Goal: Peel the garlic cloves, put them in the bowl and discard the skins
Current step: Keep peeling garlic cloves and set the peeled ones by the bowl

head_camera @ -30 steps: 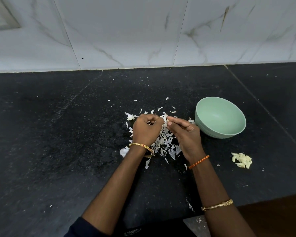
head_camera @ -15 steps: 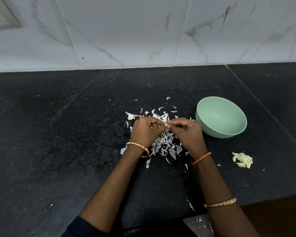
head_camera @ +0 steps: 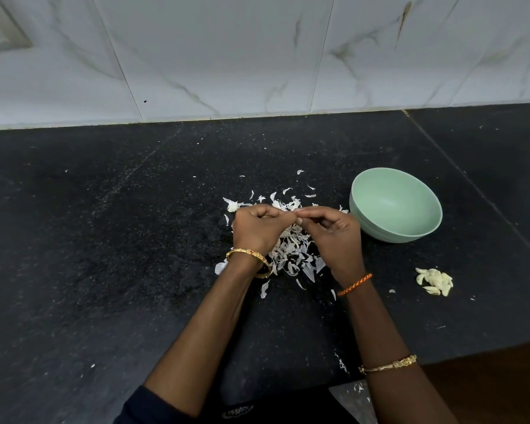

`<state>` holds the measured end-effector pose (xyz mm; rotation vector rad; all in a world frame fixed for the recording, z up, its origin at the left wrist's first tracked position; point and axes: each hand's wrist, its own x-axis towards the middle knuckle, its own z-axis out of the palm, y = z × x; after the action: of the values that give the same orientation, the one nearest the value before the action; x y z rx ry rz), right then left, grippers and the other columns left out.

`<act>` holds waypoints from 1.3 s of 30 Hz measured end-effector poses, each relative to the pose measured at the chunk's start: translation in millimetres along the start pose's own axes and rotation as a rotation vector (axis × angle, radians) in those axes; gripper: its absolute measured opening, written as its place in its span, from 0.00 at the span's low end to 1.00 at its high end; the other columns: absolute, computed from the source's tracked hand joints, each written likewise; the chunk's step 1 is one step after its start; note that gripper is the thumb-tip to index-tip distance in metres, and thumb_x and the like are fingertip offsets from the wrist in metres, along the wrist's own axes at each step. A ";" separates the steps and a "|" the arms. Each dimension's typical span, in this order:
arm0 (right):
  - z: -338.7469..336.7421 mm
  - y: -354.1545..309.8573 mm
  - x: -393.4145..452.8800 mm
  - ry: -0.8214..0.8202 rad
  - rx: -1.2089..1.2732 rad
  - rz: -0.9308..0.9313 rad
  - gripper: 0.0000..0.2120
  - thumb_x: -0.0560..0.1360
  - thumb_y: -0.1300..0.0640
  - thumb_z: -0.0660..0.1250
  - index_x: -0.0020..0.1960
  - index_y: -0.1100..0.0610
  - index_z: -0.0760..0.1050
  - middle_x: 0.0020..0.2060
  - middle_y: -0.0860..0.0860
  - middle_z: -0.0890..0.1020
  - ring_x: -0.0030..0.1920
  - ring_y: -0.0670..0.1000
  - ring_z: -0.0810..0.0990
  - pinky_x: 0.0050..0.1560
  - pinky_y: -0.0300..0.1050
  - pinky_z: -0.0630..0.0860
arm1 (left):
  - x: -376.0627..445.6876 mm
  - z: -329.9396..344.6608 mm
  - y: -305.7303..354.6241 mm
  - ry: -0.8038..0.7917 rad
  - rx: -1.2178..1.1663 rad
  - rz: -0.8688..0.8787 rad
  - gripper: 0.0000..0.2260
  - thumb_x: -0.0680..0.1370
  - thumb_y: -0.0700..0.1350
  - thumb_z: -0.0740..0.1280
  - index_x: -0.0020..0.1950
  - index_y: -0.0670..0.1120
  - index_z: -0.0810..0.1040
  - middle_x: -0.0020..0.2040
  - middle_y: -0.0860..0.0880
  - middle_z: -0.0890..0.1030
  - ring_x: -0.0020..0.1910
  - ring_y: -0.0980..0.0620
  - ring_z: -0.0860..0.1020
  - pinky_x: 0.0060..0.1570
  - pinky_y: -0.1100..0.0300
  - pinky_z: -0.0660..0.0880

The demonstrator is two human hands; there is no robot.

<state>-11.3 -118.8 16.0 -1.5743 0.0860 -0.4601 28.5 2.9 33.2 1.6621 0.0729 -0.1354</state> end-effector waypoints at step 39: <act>8.7 -16.4 -3.4 0.091 0.826 0.487 0.08 0.67 0.68 0.66 0.44 0.62 0.81 0.43 0.55 0.85 0.42 0.48 0.84 0.42 0.36 0.80 | -3.6 -2.6 12.7 -0.092 -0.013 -0.170 0.18 0.74 0.41 0.66 0.23 0.48 0.74 0.19 0.54 0.64 0.19 0.58 0.59 0.21 0.67 0.59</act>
<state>-15.1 -108.4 31.2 -0.6824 0.3007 -0.1395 26.7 4.4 46.4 1.6333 0.1453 -0.3391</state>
